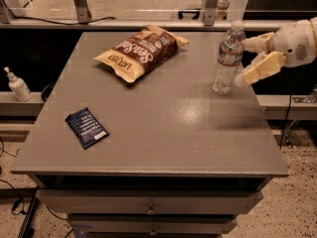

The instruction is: Knock water bottle over

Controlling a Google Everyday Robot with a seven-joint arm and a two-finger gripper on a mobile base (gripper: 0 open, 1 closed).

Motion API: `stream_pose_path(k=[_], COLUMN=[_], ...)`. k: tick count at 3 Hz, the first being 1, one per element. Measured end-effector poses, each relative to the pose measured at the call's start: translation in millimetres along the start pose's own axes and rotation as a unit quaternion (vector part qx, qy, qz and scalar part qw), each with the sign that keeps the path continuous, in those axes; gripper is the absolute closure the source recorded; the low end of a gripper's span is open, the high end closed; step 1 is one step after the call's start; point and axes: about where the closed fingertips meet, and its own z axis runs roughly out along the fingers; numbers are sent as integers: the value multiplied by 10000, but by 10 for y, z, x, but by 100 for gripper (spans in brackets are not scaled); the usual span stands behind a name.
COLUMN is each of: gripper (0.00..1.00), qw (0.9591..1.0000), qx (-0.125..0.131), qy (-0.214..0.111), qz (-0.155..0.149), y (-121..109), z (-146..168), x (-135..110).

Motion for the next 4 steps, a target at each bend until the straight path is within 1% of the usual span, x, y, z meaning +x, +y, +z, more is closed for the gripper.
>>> stream_pose_path(k=[1,2,3,4], gripper=[0,0,0,0], qw=[9990,9965,9937,9920], qx=[-315,-603,-861,-1007], qy=[-325,-568,-674,-699], qz=[14,-120,-231,-294], y=[185,399,606,732], z=[204,271,316,348], x=[-171,-383,-525,-601])
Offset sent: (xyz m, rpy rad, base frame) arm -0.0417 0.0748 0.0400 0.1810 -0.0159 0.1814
